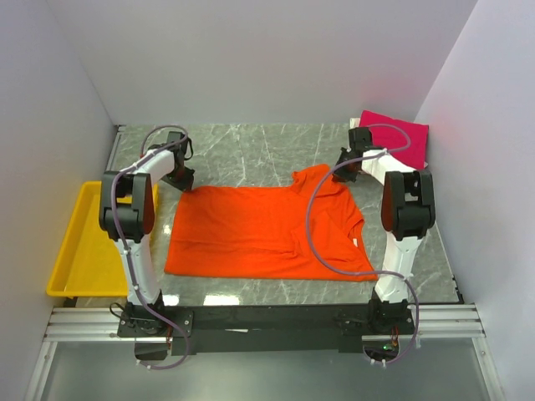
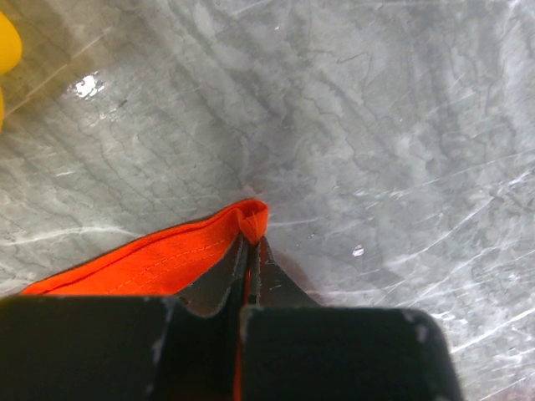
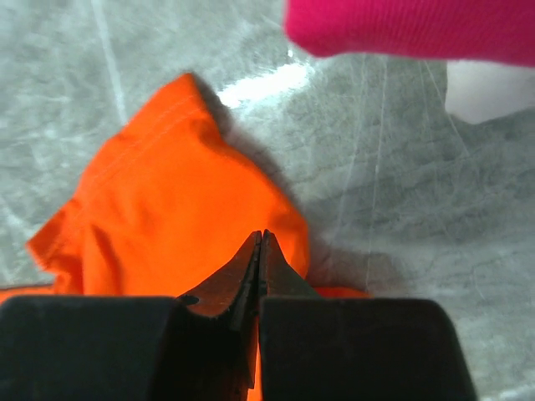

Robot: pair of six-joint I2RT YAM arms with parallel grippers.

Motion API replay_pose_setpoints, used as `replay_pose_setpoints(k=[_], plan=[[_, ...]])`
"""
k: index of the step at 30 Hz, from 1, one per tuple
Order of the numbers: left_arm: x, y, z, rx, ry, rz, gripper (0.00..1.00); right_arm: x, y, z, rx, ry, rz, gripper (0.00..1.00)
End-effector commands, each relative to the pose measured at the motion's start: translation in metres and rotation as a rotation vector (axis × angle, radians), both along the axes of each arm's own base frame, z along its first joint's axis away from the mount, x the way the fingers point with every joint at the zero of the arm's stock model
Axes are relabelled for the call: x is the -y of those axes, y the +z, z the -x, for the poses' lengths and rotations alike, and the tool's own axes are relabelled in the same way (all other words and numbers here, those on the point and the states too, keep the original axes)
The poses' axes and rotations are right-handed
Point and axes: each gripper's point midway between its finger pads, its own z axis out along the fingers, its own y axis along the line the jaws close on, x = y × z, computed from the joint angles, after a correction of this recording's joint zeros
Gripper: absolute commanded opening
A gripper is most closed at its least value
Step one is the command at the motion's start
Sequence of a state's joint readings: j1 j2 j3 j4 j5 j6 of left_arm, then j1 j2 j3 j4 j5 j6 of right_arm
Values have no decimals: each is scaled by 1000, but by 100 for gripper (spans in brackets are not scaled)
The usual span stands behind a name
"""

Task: Fold and stack the t-shirts
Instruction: Fold the tshirt

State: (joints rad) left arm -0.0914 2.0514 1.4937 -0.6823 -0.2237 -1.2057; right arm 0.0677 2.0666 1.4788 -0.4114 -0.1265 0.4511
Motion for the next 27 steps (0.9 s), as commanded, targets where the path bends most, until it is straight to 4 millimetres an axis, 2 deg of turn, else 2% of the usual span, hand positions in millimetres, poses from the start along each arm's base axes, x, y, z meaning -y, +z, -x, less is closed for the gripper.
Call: replay_pose_setpoints(k=[1, 5, 10, 13, 15, 19, 21, 27], plan=[[0, 15, 3, 30, -26, 15, 1, -3, 58, -15, 155, 10, -6, 0], [-1, 16, 5, 40, -35, 20, 1, 0, 83, -13, 216, 6, 7, 0], [0, 24, 6, 65, -46, 26, 1, 4, 88, -4, 228, -3, 25, 0], [0, 22, 7, 64, -49, 37, 1, 7, 80, 0, 197, -3, 46, 2], [0, 19, 8, 55, -51, 37, 1, 14, 71, 5, 166, -17, 77, 13], [1, 15, 9, 48, -52, 40, 1, 16, 52, 13, 126, -10, 87, 28], [1, 13, 9, 44, -52, 43, 1, 14, 42, 16, 96, 1, 89, 30], [2, 9, 10, 35, -52, 44, 1, 14, 34, 22, 70, 8, 107, 35]])
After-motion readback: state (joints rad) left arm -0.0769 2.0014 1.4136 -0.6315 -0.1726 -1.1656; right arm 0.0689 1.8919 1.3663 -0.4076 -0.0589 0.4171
